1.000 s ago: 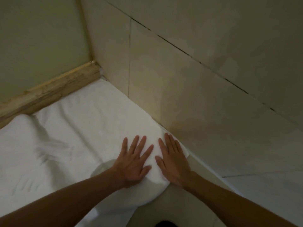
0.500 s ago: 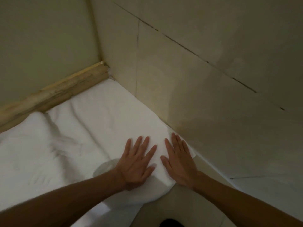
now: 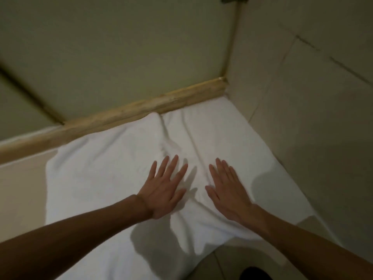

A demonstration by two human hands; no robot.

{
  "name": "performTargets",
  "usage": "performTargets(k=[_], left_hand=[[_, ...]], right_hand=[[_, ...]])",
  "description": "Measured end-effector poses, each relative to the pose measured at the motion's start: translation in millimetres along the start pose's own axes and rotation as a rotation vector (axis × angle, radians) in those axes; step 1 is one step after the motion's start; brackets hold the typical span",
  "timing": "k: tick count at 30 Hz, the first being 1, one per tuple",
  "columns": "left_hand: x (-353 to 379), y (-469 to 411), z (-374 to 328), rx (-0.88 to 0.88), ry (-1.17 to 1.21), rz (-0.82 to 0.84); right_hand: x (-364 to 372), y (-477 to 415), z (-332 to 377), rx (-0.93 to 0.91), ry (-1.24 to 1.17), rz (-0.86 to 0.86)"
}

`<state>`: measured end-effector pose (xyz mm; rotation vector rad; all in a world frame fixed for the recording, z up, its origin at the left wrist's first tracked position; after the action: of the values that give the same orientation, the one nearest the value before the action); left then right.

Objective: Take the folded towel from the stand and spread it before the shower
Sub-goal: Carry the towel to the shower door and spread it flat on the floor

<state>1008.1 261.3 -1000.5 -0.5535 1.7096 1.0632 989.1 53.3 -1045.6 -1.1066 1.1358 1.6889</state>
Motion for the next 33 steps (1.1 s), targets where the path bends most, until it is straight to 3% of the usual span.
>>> performTargets(k=[4,10,15,23,33], left_hand=[[26.3,26.2,-8.8,-0.107,0.139,-0.049],[78.0,65.1,-67.1,-0.074,0.17,-0.037],[98.9,70.7,-84.7,-0.069,0.041,-0.004],[99.1,68.9,-70.3,0.034,0.019,0.049],[92.8,75.1,-69.1,0.071,0.099,-0.021]], right_hand=[[2.8,6.9,8.8,-0.099,0.023,0.055],[5.0,28.9,-3.0,-0.187,0.099,0.158],[10.6,30.0,-12.1,-0.18,0.21,0.172],[13.0,34.5,-20.2,-0.135,0.21,0.169],[15.5,37.4,-21.7,-0.116,0.197,0.17]])
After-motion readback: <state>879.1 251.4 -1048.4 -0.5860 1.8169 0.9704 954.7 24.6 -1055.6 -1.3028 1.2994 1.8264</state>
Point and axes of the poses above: each hand's wrist, its own y-axis away from the middle knuckle, its own x-axis out of the palm, z = x × y, the point moved 3 cm from there along -y, towards the middle knuckle, and after that the axes turned 7 degrees about z, right-handed, at the moved point
